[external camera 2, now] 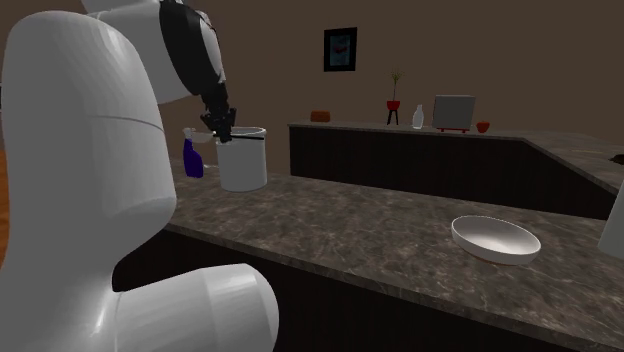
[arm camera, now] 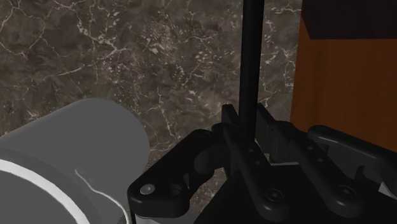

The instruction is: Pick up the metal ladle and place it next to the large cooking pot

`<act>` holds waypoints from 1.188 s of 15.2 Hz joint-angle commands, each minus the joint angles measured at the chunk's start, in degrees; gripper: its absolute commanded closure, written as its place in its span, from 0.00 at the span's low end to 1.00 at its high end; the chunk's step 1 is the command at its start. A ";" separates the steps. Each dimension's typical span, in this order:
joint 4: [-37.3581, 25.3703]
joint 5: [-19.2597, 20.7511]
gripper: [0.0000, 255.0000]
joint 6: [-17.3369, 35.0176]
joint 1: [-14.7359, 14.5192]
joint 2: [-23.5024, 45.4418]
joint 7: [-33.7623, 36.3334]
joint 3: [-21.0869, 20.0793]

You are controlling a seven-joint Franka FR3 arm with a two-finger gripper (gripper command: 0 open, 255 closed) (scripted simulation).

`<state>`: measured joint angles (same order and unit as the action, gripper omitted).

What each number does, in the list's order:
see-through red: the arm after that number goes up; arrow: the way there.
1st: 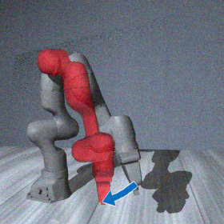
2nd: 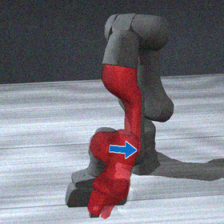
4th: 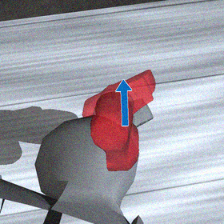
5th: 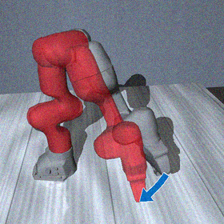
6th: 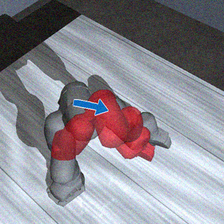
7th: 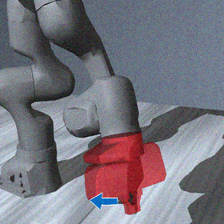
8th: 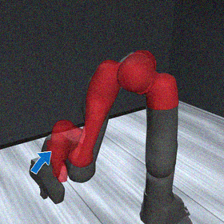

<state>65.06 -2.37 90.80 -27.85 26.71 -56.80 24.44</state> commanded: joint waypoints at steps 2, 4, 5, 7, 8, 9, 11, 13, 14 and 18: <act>3.75 0.36 1.00 2.82 -0.63 -0.95 0.34 0.00; 5.90 0.51 1.00 4.57 -0.92 -1.34 0.53 -0.01; 6.91 0.57 1.00 5.42 -1.05 -1.50 0.62 -0.02; 8.85 0.67 1.00 7.09 -1.28 -1.75 0.78 -0.04; 9.76 0.71 1.00 7.91 -1.38 -1.85 0.86 -0.05; 10.65 0.75 1.00 8.71 -1.48 -1.92 0.94 -0.07; 12.35 0.79 1.00 10.30 -1.64 -2.02 1.08 -0.10; 13.94 0.81 1.00 11.85 -1.78 -2.05 1.21 -0.15; 14.70 0.82 1.00 12.61 -1.84 -2.04 1.27 -0.17; 17.52 0.76 1.00 15.58 -2.02 -1.84 1.49 -0.27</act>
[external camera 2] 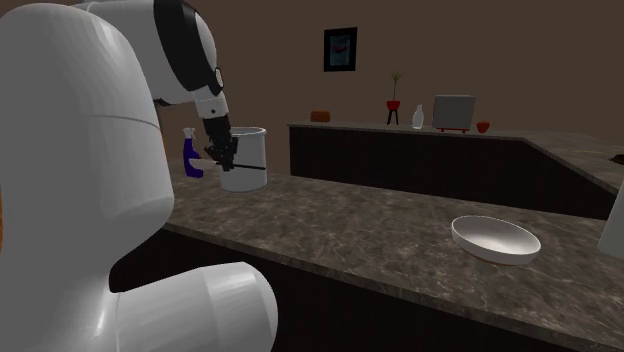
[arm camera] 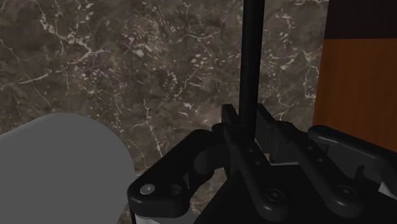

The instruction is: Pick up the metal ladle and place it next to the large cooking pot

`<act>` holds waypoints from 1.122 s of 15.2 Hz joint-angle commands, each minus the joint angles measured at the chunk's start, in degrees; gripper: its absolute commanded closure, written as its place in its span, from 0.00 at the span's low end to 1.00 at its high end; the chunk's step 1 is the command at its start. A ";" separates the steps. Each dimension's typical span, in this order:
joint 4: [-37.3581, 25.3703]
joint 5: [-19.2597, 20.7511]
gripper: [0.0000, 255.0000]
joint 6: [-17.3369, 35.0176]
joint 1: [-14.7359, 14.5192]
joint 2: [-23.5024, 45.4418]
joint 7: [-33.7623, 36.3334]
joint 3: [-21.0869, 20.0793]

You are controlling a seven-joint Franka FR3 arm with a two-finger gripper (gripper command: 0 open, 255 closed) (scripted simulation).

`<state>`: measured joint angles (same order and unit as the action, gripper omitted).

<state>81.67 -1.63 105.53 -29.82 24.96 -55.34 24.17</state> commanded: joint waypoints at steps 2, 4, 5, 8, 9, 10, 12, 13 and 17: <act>2.19 -0.03 1.00 2.29 -0.11 0.10 0.11 -0.06; 3.40 -0.11 1.00 3.71 -0.16 0.34 0.19 -0.13; 3.97 -0.16 1.00 4.41 -0.17 0.48 0.23 -0.17; 5.60 -0.32 1.00 6.48 -0.19 0.97 0.32 -0.29; 6.10 -0.39 1.00 7.16 -0.19 1.15 0.34 -0.33; 6.59 -0.46 1.00 7.84 -0.19 1.35 0.37 -0.38; 7.53 -0.60 1.00 9.17 -0.17 1.78 0.40 -0.48; 7.97 -0.69 1.00 9.83 -0.15 2.02 0.42 -0.53; 9.58 -1.05 1.00 12.42 -0.06 3.06 0.46 -0.76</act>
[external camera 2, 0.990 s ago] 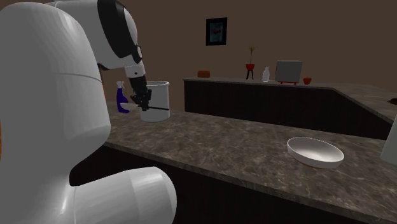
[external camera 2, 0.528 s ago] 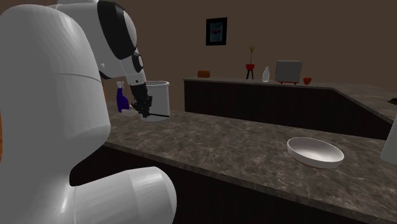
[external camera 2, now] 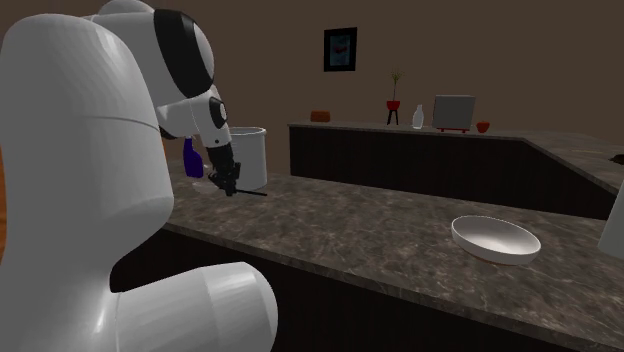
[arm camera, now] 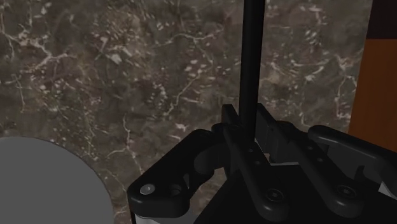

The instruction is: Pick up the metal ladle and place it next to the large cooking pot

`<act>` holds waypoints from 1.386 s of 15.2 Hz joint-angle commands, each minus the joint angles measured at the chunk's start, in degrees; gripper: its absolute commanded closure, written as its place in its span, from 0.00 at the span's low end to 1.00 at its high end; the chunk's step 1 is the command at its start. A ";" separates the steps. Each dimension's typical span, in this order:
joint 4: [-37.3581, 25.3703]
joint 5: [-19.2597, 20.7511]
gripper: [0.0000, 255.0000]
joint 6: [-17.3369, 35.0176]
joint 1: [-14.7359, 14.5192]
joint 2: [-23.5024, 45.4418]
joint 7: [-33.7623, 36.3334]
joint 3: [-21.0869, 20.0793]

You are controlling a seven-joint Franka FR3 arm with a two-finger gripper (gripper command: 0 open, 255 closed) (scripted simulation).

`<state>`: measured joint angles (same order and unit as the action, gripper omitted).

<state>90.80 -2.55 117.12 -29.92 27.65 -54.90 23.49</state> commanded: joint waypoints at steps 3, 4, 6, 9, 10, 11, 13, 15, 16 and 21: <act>1.50 -0.44 1.00 2.71 0.14 1.25 0.02 -0.28; 1.82 -0.54 1.00 3.33 0.18 1.57 0.02 -0.35; 2.42 -0.77 1.00 4.56 0.27 2.23 0.02 -0.50; 3.21 -1.13 1.00 6.36 0.42 3.29 -0.01 -0.75; 3.45 -1.25 1.00 6.95 0.48 3.66 -0.02 -0.83; 3.62 -1.35 1.00 7.41 0.53 3.96 -0.03 -0.90; 3.62 -1.35 1.00 7.42 0.53 3.96 -0.02 -0.90; 3.62 -1.35 1.00 7.41 0.53 3.96 -0.03 -0.90; 3.62 -1.35 1.00 7.41 0.53 3.96 -0.03 -0.90; 3.62 -1.35 0.00 7.41 0.53 3.95 -0.03 -0.90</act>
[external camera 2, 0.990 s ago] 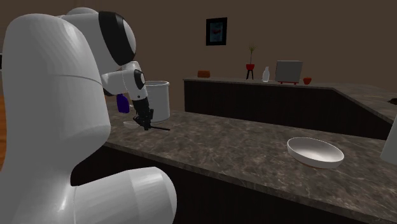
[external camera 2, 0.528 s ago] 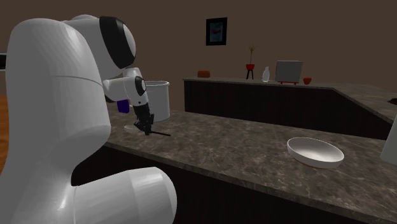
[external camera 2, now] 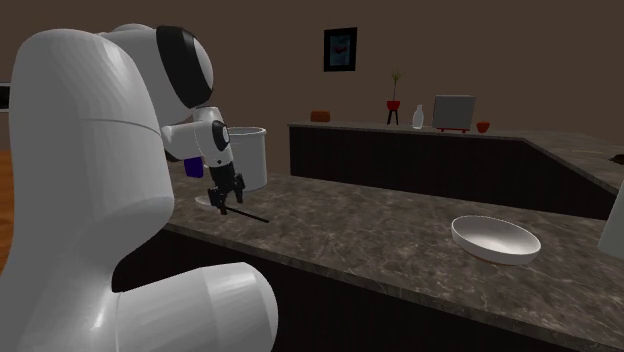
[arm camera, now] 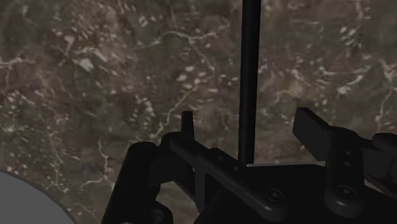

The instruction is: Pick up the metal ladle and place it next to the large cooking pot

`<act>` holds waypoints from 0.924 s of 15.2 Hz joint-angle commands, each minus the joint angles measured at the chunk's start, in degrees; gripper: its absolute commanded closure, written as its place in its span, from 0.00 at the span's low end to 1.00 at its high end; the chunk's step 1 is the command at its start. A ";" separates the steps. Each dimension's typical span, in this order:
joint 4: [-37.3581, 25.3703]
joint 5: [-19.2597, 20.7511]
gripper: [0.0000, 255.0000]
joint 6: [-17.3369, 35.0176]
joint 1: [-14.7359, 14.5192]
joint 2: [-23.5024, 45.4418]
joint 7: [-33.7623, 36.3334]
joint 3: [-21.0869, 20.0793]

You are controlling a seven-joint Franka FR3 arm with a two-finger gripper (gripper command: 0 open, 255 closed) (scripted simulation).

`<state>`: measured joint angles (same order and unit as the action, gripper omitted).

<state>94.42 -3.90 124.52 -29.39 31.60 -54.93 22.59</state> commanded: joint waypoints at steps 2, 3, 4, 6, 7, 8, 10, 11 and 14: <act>0.00 0.00 0.00 0.00 0.00 0.00 0.00 0.00; 0.00 0.00 0.00 0.01 0.00 0.01 0.01 0.00; -0.56 0.33 0.00 -1.47 -0.29 -0.94 0.21 0.19; -1.94 0.95 0.00 -4.52 -0.81 -2.65 0.58 0.52; -2.58 1.18 0.00 -5.76 -0.99 -3.26 0.72 0.63; -2.58 1.18 0.00 -5.76 -0.99 -3.26 0.72 0.62; -2.58 1.18 0.00 -5.76 -0.99 -3.26 0.72 0.62; -2.58 1.18 0.00 -5.76 -0.99 -3.26 0.72 0.62; -2.58 1.18 0.00 -5.76 -0.99 -3.26 0.72 0.62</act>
<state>91.85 -2.72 118.78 -30.38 28.34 -54.21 23.21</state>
